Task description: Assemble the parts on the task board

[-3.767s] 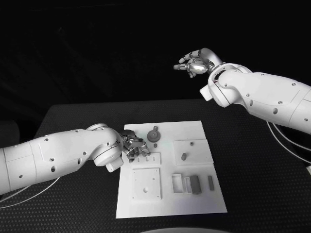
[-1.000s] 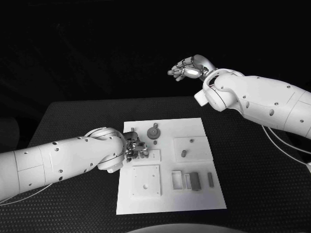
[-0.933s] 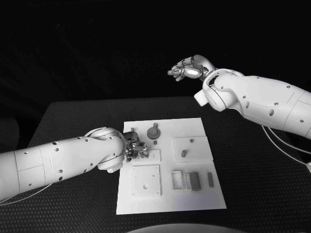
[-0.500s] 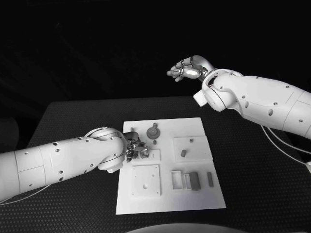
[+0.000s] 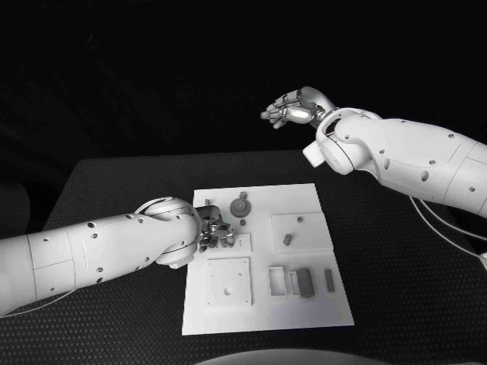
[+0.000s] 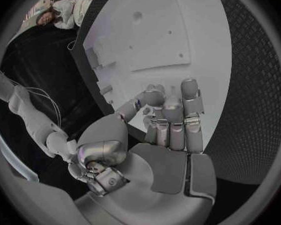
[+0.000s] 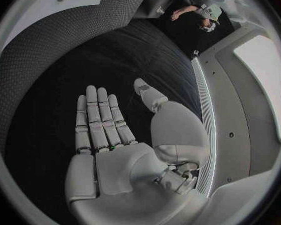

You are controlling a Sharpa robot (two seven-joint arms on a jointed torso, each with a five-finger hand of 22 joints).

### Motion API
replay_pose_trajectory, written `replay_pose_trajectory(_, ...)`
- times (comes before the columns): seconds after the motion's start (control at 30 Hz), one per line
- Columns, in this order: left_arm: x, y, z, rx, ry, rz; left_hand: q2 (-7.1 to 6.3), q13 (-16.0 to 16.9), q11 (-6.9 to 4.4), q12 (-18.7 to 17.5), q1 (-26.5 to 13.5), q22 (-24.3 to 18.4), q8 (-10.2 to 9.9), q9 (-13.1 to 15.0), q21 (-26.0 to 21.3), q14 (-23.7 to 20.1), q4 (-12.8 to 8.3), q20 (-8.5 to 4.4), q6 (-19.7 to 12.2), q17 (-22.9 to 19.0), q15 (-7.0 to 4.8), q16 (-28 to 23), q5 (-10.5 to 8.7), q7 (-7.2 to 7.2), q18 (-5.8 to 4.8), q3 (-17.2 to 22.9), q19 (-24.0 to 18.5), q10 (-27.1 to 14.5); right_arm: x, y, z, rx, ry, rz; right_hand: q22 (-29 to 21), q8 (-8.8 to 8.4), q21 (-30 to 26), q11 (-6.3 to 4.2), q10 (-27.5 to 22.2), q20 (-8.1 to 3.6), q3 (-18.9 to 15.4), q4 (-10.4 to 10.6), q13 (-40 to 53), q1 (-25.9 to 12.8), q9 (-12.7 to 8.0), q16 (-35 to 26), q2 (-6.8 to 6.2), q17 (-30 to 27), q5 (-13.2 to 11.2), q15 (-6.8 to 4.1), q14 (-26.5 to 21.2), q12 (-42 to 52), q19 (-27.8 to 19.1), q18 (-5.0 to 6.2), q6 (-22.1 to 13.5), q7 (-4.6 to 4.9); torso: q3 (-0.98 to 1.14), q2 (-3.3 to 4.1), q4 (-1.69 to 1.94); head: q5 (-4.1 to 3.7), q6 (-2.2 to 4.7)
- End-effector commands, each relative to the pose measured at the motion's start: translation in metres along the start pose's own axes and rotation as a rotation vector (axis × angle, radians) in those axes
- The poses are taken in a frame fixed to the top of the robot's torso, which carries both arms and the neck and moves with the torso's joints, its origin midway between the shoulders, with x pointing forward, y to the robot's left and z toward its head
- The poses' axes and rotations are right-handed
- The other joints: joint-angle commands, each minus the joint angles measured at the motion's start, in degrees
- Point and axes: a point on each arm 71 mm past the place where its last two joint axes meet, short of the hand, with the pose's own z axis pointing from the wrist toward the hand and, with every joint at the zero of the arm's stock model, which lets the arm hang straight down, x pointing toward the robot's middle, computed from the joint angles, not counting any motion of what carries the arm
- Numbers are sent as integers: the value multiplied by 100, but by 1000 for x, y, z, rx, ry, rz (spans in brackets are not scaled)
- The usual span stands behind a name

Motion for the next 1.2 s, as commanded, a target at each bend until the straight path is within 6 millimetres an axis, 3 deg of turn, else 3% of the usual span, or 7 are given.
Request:
replay_pose_trajectory(0.03,9,-3,1,8,30,45,60,-16,-38,24,-25,121,45,9,28,-305,59,-241,952,-25,-290,37,31,-463,-16,71,164,-4,2,1,0,-5,19,1,7,20,-28,-10,33,-13,32,-11,-8,22,-7,-32,16,9,-1,10,36,-34,46,-77,33,150,1,0,-3,2,0)
replay_pose_trajectory(0.43,5,-1,0,24,-43,17,105,-78,-59,22,-103,119,65,26,37,-304,68,-241,1007,-88,-265,99,22,-485,-20,45,170,22,2,-1,-1,-2,21,2,22,24,-41,-9,39,-10,24,-35,-34,43,-16,-63,21,30,-1,15,30,-34,45,-81,36,150,-5,-4,6,7,3)
replay_pose_trajectory(0.47,4,-1,0,26,-51,12,131,-85,-103,50,-129,127,153,68,65,-262,66,-240,1142,-87,-258,154,343,-524,-21,72,207,66,2,-1,-1,-1,21,2,23,25,-42,-9,39,-10,23,-35,-35,43,-16,-65,22,31,-1,16,29,-34,44,-82,37,150,-5,-4,7,10,7)
replay_pose_trajectory(0.67,2,1,-2,35,-96,-73,169,-136,-133,88,-218,129,202,101,108,-242,50,-244,1169,-137,-251,231,523,-564,0,110,239,93,2,-3,-2,2,19,2,27,26,-46,-9,41,-8,16,-32,-43,36,-19,-74,23,37,-1,18,27,-33,43,-84,38,150,-9,-3,8,-1,2)
replay_pose_trajectory(1.2,6,2,-6,37,-119,-124,168,-181,-151,141,-254,125,240,125,135,-231,47,-242,1189,-188,-250,292,563,-581,19,185,256,99,2,-6,-3,11,21,7,43,28,-66,-7,44,-6,-8,-10,-73,-2,-30,-110,18,59,-1,28,14,-35,34,-90,37,151,-7,-3,6,10,-12)
